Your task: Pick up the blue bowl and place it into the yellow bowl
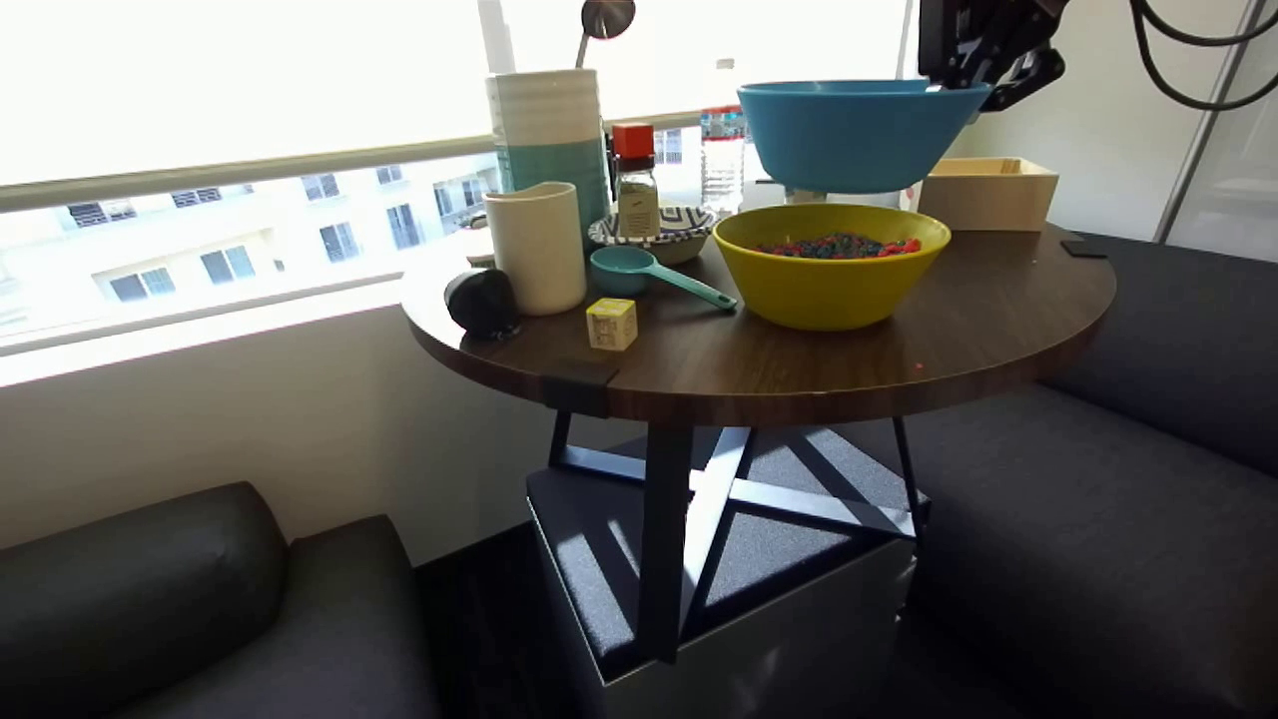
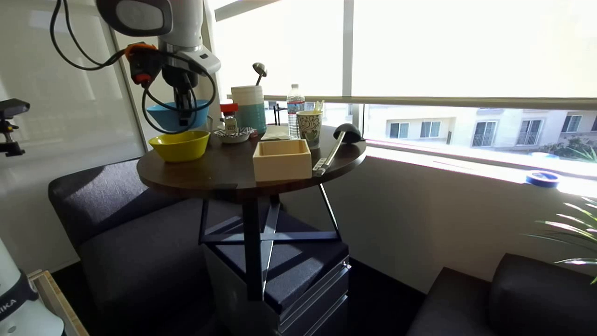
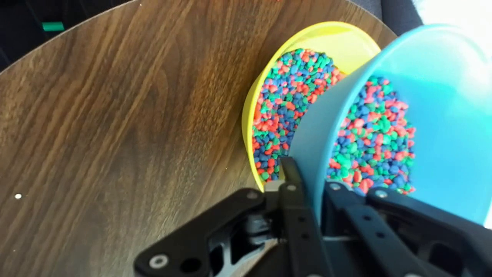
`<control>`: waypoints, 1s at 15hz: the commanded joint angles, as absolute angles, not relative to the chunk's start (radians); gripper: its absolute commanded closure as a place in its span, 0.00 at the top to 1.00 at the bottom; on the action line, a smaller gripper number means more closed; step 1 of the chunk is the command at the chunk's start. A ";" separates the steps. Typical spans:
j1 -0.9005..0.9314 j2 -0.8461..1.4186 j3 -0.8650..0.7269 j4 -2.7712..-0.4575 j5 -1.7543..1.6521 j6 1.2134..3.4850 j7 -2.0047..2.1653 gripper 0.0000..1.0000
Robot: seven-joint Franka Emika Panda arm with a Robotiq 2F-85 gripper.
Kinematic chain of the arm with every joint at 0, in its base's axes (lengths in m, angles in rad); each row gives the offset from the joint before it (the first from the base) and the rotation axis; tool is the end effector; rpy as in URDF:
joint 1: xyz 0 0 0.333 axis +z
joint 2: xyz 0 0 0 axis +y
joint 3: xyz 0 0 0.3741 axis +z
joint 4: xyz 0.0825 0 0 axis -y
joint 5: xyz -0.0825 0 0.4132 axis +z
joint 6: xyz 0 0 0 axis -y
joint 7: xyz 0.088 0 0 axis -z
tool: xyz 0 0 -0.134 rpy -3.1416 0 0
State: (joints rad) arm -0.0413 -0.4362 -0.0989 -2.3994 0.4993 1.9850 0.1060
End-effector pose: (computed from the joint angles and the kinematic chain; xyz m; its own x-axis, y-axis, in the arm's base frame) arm 0.4262 -0.0212 0.5037 0.9110 -0.4037 -0.0839 -0.3931 -0.7890 -0.4721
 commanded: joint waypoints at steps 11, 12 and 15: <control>-0.019 -0.277 -0.032 -2.245 0.371 1.835 0.101 0.02; -0.018 -0.271 -0.028 -2.239 0.365 1.830 0.103 0.02; -0.015 -0.254 -0.019 -2.225 0.359 1.826 0.112 0.02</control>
